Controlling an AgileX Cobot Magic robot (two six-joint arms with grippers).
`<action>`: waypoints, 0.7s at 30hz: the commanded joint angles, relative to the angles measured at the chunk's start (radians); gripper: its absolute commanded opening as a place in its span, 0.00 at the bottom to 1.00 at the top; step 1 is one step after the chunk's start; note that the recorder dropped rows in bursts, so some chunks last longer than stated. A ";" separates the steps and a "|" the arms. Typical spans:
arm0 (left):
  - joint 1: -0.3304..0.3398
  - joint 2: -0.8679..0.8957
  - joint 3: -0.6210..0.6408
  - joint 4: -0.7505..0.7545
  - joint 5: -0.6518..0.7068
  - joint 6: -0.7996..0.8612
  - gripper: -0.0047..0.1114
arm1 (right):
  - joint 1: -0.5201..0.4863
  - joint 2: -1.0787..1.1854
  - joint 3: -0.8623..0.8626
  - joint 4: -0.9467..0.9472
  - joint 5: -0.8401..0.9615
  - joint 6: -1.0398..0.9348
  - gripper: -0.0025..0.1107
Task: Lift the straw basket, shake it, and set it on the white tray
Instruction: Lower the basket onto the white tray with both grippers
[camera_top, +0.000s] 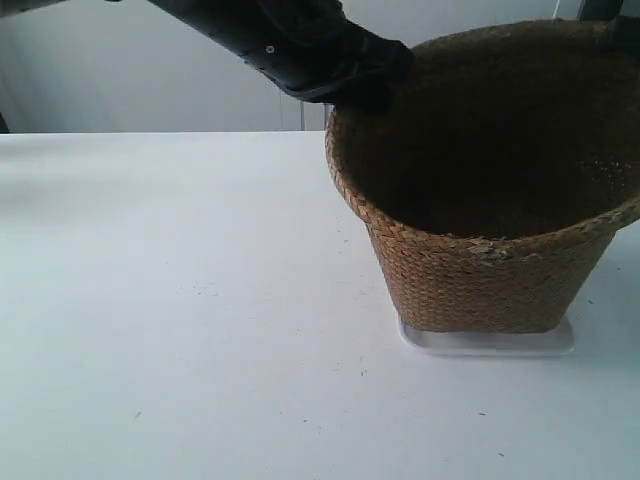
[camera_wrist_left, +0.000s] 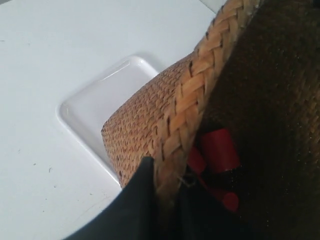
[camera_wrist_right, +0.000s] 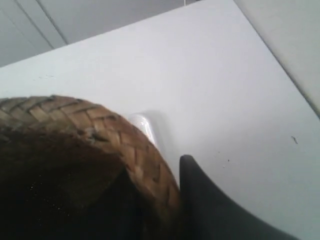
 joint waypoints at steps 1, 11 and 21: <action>0.042 0.046 -0.068 0.116 0.023 -0.020 0.04 | -0.093 0.069 -0.008 -0.194 0.014 0.024 0.02; 0.044 0.142 -0.169 0.107 0.047 0.005 0.04 | -0.099 0.108 -0.008 -0.221 -0.063 0.046 0.02; 0.059 0.142 -0.170 0.090 0.064 0.005 0.34 | -0.099 0.149 -0.008 -0.126 -0.096 -0.024 0.48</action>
